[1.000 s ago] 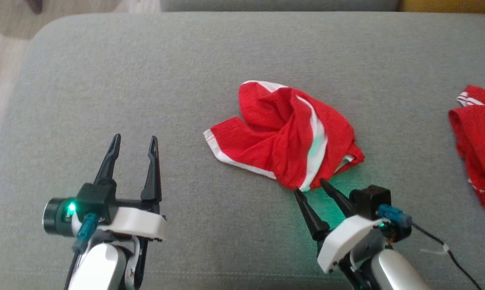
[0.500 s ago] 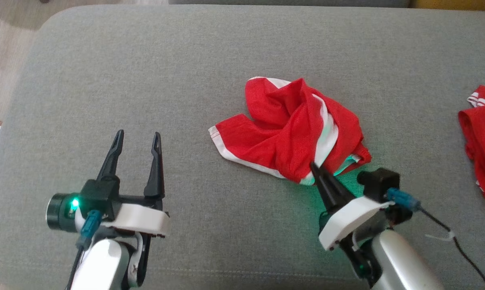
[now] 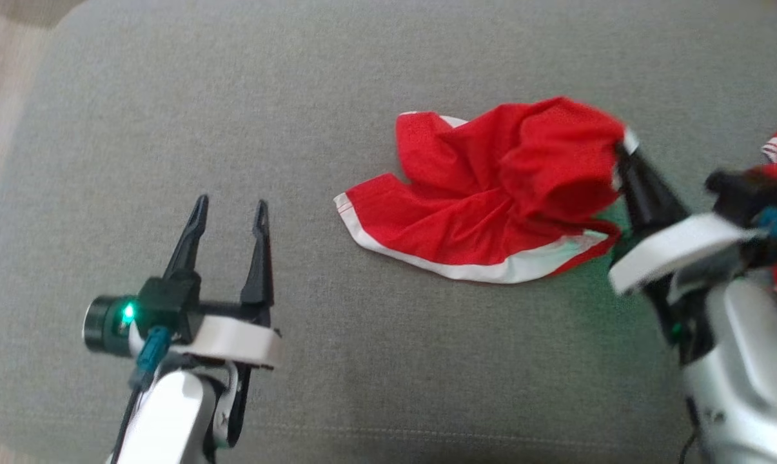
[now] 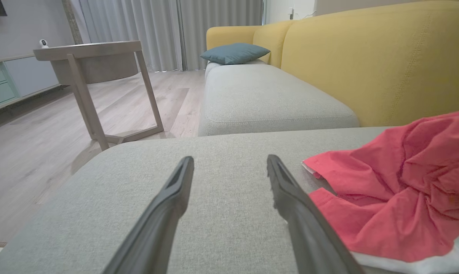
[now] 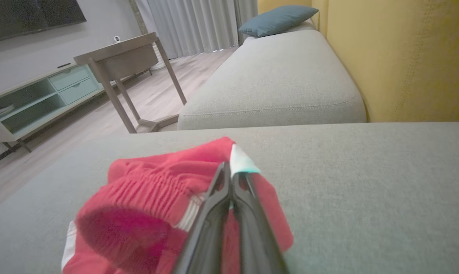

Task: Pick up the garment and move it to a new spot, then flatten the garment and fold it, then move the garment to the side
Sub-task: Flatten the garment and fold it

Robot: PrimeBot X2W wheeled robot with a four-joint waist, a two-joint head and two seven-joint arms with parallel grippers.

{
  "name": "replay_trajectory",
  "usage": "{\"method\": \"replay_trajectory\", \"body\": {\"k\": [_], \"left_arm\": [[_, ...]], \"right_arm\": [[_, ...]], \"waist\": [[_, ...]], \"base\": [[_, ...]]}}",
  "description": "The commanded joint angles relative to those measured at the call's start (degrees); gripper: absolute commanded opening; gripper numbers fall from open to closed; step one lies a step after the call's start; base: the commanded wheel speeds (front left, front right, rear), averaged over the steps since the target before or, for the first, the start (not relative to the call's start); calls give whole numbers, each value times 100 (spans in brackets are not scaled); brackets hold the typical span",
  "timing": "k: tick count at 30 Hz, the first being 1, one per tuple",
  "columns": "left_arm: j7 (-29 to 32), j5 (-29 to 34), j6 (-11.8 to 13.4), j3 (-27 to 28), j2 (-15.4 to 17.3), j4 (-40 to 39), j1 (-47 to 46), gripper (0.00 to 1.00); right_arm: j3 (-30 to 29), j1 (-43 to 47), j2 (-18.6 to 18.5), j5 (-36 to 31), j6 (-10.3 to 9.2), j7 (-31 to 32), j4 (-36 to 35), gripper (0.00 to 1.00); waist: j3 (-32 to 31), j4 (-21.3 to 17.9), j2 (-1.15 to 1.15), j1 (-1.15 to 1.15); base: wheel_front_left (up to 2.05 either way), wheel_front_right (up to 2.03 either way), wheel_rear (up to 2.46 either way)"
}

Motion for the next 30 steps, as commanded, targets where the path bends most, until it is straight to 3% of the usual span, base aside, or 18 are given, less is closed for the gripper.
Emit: {"method": "replay_trajectory", "body": {"k": [1,9,10,11,12,20,25,30], "left_arm": [[-69,70,-46,171,24,-188,-372,100],[-70,176,-111,154,-74,-209,-592,100],[-70,188,-113,161,-86,-211,-601,100],[-70,197,-117,167,-99,-210,-602,100],[-70,203,-120,175,-111,-213,-597,100],[-71,240,-124,284,-144,-168,-447,100],[-71,227,-119,383,-103,-132,-261,100],[-71,208,-108,451,-46,-110,-43,100]], "right_arm": [[-15,-438,-99,168,37,34,77,0],[-285,-1171,-302,540,37,-164,1253,0],[-280,-1240,-329,562,37,-216,1422,10],[-244,-1302,-351,590,37,-276,1559,49],[-212,-1359,-371,624,37,-366,1661,100],[-96,-1278,-743,275,37,-1126,1792,100],[-206,-775,-811,-336,37,-1358,1074,100],[-336,76,-540,-718,37,-1052,31,100]], "waist": [[151,108,0,0],[431,269,0,0],[443,273,0,0],[448,277,0,0],[455,273,0,0],[258,91,0,0],[-6,-95,0,0],[-265,-250,0,0]], "base": [[0,0,0],[0,0,0],[0,0,0],[0,0,0],[0,0,0],[0,0,0],[0,0,0],[0,0,0]]}}
